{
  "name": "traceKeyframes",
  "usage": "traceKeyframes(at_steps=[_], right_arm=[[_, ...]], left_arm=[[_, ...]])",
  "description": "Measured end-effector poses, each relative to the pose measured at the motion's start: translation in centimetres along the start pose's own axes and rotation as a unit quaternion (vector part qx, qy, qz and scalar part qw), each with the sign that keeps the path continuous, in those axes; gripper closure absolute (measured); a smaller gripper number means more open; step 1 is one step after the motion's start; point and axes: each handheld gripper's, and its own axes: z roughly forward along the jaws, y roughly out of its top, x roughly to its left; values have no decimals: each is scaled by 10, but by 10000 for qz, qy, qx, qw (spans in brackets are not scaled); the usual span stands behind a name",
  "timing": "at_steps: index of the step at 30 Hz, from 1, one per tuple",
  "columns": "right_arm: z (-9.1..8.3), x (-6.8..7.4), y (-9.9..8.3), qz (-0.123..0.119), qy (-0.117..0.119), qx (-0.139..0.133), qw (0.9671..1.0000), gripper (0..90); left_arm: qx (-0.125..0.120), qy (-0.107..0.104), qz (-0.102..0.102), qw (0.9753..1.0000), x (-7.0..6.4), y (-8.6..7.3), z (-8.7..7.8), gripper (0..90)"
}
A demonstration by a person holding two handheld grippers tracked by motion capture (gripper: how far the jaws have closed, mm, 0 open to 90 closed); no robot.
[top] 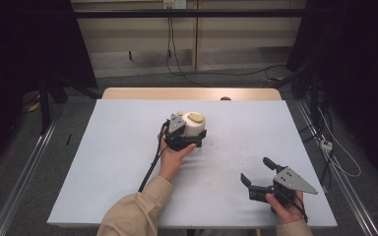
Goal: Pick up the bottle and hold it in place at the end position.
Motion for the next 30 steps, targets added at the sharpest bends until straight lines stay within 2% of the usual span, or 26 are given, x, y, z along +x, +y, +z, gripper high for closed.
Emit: traceKeyframes(at_steps=[8, 12, 22, 25, 30], right_arm=[[0, 0, 0, 1, 4, 2, 10000, 46], [0, 0, 0, 2, 5, 4, 10000, 46], [0, 1, 0, 8, 22, 28, 10000, 46], [1, 0, 0, 14, 25, 37, 10000, 46], [1, -1, -1, 31, 23, 57, 10000, 46]], left_arm=[[-48, 16, -3, 10000, -1, 0, 1, 58], [-16, -13, 154, 9999, -2, -1, 2, 57], [45, -40, 325, 9995, -3, -3, -1, 56], [40, -96, 246, 9996, -2, -3, -2, 56], [8, -99, 333, 9994, -2, -5, -2, 56]])
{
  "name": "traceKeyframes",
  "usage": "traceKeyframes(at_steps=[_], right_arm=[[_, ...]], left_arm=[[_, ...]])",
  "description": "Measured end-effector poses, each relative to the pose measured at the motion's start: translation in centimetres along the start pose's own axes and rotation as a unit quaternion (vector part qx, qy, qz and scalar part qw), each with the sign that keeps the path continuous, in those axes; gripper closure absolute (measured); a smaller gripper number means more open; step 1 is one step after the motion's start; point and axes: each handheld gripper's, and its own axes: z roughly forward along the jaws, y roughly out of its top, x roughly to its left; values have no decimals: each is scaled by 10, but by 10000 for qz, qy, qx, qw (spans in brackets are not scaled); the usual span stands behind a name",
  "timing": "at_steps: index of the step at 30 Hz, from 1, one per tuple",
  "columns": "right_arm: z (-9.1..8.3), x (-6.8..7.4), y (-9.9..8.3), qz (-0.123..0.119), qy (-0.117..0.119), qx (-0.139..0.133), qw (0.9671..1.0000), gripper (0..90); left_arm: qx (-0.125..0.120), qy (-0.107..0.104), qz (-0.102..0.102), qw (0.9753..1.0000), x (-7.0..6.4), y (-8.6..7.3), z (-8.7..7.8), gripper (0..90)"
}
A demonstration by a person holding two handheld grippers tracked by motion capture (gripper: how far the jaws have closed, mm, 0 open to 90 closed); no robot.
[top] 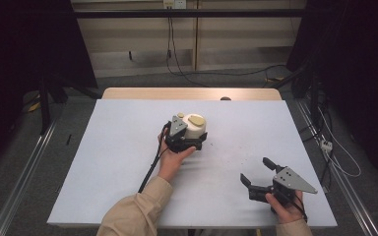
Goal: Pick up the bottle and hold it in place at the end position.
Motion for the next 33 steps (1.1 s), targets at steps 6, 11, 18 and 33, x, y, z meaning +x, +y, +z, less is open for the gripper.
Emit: traceKeyframes(at_steps=[6, 11, 18, 33], right_arm=[[1, 1, 0, -63, 25, 21, 10000, 46], [3, 3, 1, -73, 59, 36, 9999, 46], [8, 4, 2, -82, 117, 43, 9999, 46], [23, 8, 5, -107, 269, 116, 9995, 45]], left_arm=[[29, -12, -28, 10000, 0, -5, -5, 54], [47, 6, -67, 10000, 0, -6, -7, 54], [34, 22, -47, 10000, -1, -6, -7, 54], [43, 56, -23, 10000, -2, -7, -7, 54]])
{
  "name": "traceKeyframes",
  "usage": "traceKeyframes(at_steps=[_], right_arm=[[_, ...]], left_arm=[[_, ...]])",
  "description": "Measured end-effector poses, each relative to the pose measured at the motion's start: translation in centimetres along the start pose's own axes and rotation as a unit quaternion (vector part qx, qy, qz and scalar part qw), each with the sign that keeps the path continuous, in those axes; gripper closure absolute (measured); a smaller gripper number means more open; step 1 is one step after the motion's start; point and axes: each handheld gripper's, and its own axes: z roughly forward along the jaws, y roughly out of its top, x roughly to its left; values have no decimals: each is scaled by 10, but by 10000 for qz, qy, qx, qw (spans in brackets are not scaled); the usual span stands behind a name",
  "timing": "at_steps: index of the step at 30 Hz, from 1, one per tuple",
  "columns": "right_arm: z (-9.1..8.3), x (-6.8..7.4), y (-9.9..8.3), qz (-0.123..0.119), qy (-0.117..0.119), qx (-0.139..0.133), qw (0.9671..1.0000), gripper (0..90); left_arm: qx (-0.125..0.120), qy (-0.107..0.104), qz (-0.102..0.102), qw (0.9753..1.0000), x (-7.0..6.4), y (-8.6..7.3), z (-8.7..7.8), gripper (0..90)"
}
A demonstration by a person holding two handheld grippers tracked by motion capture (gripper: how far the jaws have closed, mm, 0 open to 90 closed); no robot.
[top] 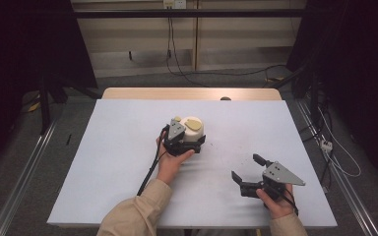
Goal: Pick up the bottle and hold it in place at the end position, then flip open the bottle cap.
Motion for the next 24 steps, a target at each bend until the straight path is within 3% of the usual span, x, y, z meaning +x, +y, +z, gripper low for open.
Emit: traceKeyframes(at_steps=[8, 17, 24], right_arm=[[13, -5, 9, 85, -93, 50, 9999, 44], [21, -5, 17, 113, 50, 110, 9999, 40], [38, -1, 29, 194, 78, 150, 9997, 58]], left_arm=[[3, 1, -11, 10000, 0, 0, 0, 54], [3, 3, -7, 10000, 0, 0, 0, 54], [4, 0, -12, 10000, 0, 0, 0, 53]])
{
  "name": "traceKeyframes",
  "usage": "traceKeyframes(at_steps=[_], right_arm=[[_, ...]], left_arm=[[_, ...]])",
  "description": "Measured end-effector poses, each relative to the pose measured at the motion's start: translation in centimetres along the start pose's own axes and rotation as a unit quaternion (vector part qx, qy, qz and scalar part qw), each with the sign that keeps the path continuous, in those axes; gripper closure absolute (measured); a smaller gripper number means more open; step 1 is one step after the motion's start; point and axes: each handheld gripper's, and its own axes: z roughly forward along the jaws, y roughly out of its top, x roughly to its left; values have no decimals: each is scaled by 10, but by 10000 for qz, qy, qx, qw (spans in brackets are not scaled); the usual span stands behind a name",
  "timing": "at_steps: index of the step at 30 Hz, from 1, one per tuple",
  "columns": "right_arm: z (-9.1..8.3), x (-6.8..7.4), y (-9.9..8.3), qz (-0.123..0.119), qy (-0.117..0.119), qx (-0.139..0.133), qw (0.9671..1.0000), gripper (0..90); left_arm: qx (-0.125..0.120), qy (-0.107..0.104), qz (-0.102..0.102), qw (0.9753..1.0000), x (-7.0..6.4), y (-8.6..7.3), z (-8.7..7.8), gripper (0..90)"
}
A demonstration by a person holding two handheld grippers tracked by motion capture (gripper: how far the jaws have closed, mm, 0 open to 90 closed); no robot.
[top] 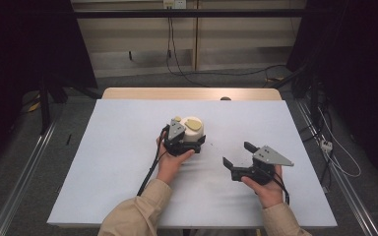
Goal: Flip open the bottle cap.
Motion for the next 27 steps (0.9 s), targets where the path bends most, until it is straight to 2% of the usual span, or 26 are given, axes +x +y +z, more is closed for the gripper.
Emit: traceKeyframes(at_steps=[11, 17, 19, 27], right_arm=[[16, 7, 10, 5, 241, 152, 9996, 244], [22, 8, 11, 70, 390, 219, 9990, 400], [23, 9, 12, 90, 424, 223, 9988, 410], [29, 15, 19, 33, 574, 246, 9980, 578]], left_arm=[[6, 2, 18, 10000, 0, 0, 0, 54], [9, 7, 18, 10000, 0, 0, 0, 53], [9, 7, 21, 10000, 0, 0, 0, 53], [13, 8, 20, 10000, 0, 0, 0, 53]])
